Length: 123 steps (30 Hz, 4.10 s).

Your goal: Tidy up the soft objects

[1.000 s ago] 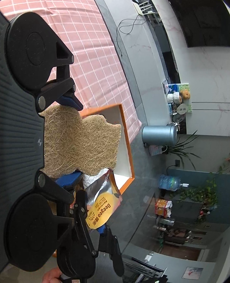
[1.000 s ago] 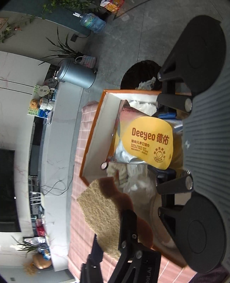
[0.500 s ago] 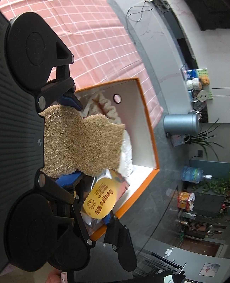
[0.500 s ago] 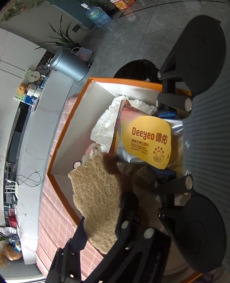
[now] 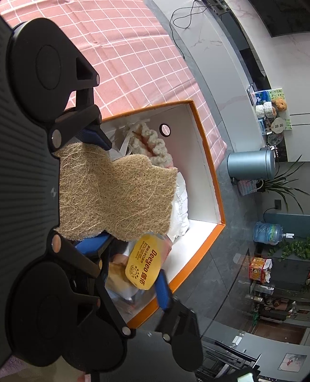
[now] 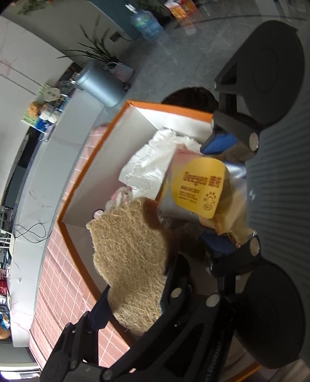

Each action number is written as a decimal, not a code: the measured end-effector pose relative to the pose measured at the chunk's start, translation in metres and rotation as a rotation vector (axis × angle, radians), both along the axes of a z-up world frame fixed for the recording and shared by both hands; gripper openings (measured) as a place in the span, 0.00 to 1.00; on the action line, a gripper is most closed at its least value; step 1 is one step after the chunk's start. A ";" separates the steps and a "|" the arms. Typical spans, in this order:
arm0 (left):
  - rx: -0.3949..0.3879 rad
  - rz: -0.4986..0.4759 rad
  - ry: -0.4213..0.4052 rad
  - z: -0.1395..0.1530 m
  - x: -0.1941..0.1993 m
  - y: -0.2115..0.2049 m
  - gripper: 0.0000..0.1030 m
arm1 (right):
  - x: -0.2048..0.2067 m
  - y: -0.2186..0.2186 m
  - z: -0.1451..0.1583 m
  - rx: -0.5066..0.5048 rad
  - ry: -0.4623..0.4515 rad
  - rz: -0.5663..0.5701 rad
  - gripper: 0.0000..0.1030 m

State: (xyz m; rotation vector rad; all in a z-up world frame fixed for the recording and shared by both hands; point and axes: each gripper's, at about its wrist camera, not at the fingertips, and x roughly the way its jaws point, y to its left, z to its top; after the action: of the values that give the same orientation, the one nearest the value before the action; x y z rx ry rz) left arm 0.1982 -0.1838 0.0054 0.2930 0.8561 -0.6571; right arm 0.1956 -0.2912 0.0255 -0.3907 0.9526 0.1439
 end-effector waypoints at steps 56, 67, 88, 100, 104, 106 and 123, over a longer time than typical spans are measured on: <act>-0.146 0.428 -0.570 0.033 -0.159 0.122 0.98 | -0.177 0.069 0.037 0.304 -0.587 -0.389 0.98; -0.188 0.495 -0.455 0.002 -0.162 0.145 1.00 | -0.177 0.082 0.005 0.262 -0.575 -0.423 0.98; -0.136 0.537 -0.391 -0.017 -0.168 0.151 1.00 | -0.175 0.092 -0.009 0.232 -0.516 -0.405 0.98; -0.129 0.538 -0.402 -0.011 -0.169 0.150 1.00 | -0.175 0.091 -0.009 0.232 -0.520 -0.403 0.98; -0.127 0.541 -0.407 -0.009 -0.170 0.151 1.00 | -0.175 0.091 -0.009 0.228 -0.516 -0.401 0.98; -0.127 0.541 -0.406 -0.009 -0.170 0.151 1.00 | -0.175 0.091 -0.009 0.228 -0.516 -0.401 0.98; -0.120 0.550 -0.409 -0.007 -0.170 0.153 1.00 | -0.175 0.092 -0.008 0.229 -0.516 -0.400 0.98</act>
State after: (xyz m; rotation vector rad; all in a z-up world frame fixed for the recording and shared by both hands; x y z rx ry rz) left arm 0.0281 -0.0311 -0.0014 0.0682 0.4671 -0.1222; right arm 0.0205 -0.1997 0.0172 -0.0130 0.4802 -0.2054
